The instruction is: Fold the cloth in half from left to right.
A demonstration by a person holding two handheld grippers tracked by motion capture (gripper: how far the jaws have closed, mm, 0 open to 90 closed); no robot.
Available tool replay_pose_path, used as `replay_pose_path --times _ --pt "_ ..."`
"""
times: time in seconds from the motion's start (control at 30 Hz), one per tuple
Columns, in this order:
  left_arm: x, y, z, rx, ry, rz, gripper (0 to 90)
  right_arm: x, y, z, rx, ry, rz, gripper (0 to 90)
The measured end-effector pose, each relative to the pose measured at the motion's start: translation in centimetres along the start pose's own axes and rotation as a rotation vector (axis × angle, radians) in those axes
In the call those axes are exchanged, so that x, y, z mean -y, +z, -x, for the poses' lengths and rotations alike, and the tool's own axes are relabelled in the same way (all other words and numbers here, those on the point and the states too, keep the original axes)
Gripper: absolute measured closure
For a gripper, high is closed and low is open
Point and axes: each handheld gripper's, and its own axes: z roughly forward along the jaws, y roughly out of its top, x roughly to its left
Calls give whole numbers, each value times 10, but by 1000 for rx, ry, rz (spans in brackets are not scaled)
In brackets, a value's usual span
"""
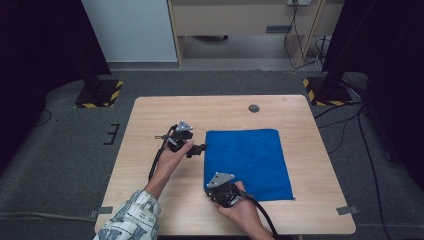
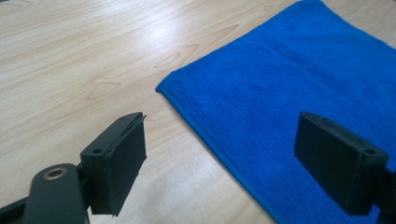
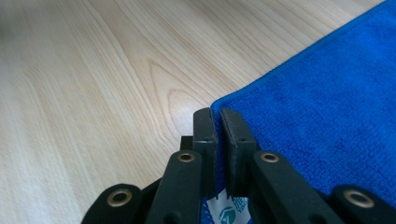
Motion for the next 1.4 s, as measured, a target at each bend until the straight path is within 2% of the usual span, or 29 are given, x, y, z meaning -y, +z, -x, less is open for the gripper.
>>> replay_pose_path --times 0.03,0.13,0.27,0.33,0.43,0.5,0.57,0.63,0.7,0.83,0.93,1.0,1.1,1.2,1.33,1.4 --pt "-1 3 -2 -6 -3 10 168 0 1 -1 -5 2 5 860" --pt "-7 15 -7 -25 -1 -15 193 0 3 -4 -18 1 9 863" --pt "-15 30 -12 -34 -23 -29 252 1 2 -4 -30 11 17 867" --pt "-19 36 -14 -54 -19 -27 303 1 2 -4 -41 15 21 868" --pt "-21 46 -16 -73 0 -62 351 1 2 -5 -48 11 22 869" --pt "-19 52 -18 -80 1 -54 381 1 2 -5 -50 12 21 869" --pt "-16 57 -21 -96 0 -68 405 1 3 -6 -53 6 18 869" --pt "-13 63 -24 -76 -23 -69 432 1 2 -7 -52 -1 17 869" --pt "-10 67 -26 -88 -34 -70 444 1 2 -7 -54 5 21 869" --pt "-7 73 -29 -89 -35 -62 458 0 1 -6 -58 3 19 869" --pt "-7 74 -28 -83 -25 -48 506 0 0 -6 -61 1 17 869" --pt "-7 74 -27 -72 -12 -49 578 0 1 -6 -58 2 19 869" --pt "-7 74 -25 -42 -34 -55 733 0 0 -7 -61 -1 19 869" --pt "-8 75 -22 -25 -50 -60 850 0 0 -8 -55 -1 21 869" --pt "-9 74 -22 -32 -64 -63 878 -1 -3 -9 -45 -6 26 869" --pt "-12 68 -22 -43 -68 -43 879 -3 -5 -10 -41 -7 31 869"
